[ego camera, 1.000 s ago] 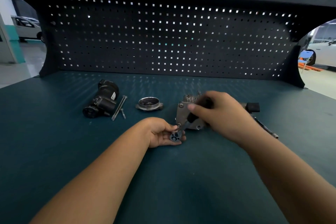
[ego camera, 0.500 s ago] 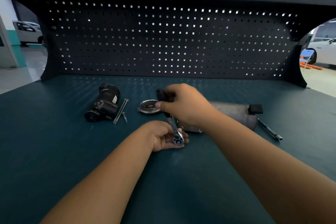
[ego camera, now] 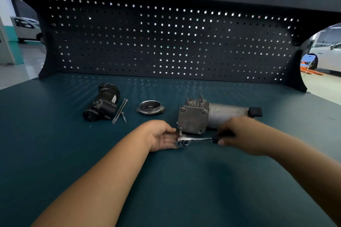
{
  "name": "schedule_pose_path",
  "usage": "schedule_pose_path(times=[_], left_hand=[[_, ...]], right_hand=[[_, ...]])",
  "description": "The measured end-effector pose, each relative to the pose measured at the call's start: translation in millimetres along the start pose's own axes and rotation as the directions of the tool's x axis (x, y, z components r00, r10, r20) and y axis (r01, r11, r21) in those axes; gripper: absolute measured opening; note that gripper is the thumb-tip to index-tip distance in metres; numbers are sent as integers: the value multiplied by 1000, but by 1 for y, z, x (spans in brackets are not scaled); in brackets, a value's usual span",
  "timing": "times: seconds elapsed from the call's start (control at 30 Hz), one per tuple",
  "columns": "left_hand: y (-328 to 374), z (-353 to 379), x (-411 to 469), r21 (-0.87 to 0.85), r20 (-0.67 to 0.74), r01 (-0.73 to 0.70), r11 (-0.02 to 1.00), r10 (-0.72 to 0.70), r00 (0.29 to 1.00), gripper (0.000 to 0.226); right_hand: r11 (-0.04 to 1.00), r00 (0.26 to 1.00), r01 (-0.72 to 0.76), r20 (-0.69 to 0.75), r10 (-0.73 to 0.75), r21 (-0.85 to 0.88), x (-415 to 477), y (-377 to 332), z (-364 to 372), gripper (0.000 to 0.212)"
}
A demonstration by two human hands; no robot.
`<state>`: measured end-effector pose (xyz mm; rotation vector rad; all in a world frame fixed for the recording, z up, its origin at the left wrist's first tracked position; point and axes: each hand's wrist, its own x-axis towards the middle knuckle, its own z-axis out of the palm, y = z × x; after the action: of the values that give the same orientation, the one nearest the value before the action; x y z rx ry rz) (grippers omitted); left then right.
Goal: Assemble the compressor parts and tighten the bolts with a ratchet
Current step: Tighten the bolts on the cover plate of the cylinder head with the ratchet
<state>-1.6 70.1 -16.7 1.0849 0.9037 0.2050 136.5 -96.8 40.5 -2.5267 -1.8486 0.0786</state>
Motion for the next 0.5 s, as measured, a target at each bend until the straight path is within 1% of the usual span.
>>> schedule_pose_path(times=[0.07,0.13,0.17,0.23,0.3,0.37,0.43,0.5], left_hand=[[1,-1,-1,-2,1,11,1000,-11,1000,29],[1,-2,-2,0,22,15,1000,-15,1000,28],[1,-3,-2,-2,43,14,1000,-13,999,27],[0,-5,-5,-7,100,3,1000,-2,995,26],[-1,-7,-8,-5,172,14,1000,-13,985,26],[-1,-6,-11,30,238,49,998,-55,970,30],[-1,-5,-12,56,256,71,996,-83,963,33],[-1,-4,-12,56,238,74,996,-85,968,32]], right_hand=[[995,1000,-7,18,5,99,-2,4,20,3],[978,999,-37,-14,41,204,-4,7,36,15],[966,997,-54,-45,68,255,-5,9,43,15],[943,987,-66,-116,110,327,-8,9,50,6],[930,977,-69,-163,136,361,-9,9,57,10],[919,970,-55,-196,142,391,-11,7,62,12],[914,968,-35,-216,132,404,-12,5,64,13],[907,969,-37,-208,136,420,-13,5,62,11]])
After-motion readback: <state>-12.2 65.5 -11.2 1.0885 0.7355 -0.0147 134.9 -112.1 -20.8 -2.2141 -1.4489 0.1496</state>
